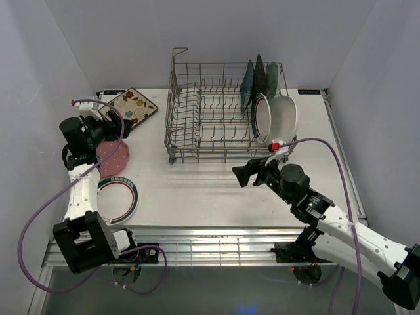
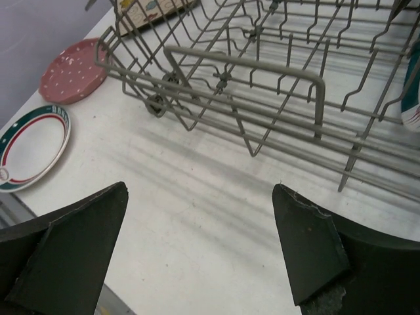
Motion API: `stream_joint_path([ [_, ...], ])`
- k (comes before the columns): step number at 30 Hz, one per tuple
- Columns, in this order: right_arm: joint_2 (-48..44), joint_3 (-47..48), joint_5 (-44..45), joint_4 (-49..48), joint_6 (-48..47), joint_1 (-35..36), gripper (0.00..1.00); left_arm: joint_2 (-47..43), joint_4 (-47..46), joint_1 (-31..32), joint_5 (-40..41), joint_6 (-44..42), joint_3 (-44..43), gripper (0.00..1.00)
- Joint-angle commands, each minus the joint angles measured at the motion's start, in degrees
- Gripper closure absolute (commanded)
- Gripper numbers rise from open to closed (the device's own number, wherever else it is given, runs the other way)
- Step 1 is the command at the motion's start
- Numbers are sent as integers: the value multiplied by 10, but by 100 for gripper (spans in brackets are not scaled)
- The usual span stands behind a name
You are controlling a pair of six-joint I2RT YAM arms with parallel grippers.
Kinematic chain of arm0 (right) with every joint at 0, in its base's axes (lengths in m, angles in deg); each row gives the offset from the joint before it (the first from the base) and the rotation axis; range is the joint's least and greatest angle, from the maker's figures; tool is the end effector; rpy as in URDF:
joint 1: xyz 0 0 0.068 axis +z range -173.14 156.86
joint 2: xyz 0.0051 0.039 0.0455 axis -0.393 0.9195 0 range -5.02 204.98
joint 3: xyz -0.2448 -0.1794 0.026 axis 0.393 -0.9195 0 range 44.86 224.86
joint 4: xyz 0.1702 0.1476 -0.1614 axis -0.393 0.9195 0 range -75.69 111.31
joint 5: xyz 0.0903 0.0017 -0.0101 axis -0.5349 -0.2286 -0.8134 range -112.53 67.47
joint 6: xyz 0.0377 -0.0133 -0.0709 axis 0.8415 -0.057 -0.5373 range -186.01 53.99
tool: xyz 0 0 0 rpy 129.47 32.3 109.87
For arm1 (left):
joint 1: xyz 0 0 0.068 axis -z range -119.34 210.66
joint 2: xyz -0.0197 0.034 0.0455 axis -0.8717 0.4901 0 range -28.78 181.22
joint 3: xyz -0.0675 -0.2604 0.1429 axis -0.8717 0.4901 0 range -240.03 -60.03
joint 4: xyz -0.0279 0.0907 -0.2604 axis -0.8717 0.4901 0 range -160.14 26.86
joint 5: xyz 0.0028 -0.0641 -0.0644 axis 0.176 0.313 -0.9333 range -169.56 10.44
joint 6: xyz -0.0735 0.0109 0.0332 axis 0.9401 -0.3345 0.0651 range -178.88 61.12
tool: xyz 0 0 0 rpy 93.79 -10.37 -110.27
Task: Load the plates into the dish rack
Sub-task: Insert the plate into the dish rack, then move the plate to the center of the board.
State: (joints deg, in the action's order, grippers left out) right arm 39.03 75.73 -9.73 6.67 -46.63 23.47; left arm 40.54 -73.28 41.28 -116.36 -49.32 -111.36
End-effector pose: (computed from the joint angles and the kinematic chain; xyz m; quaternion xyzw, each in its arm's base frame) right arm 0.1606 0.1472 0.3048 -0.1004 0.7328 0.2945 0.6052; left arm 0.3053 0.0625 0.3339 -0.0015 0.7763 -0.1998 0.5979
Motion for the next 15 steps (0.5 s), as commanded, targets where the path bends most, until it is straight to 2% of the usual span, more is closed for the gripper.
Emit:
stream_joint_path([
  [1, -34, -35, -41, -53, 23, 4, 4, 8, -2, -2, 12, 7, -9, 2],
  [7, -63, -70, -75, -73, 34, 9, 3, 24, -10, -8, 4, 12, -8, 2],
  [15, -34, -90, -113, -106, 41, 12, 4, 29, -2, -8, 46, -3, -11, 2],
])
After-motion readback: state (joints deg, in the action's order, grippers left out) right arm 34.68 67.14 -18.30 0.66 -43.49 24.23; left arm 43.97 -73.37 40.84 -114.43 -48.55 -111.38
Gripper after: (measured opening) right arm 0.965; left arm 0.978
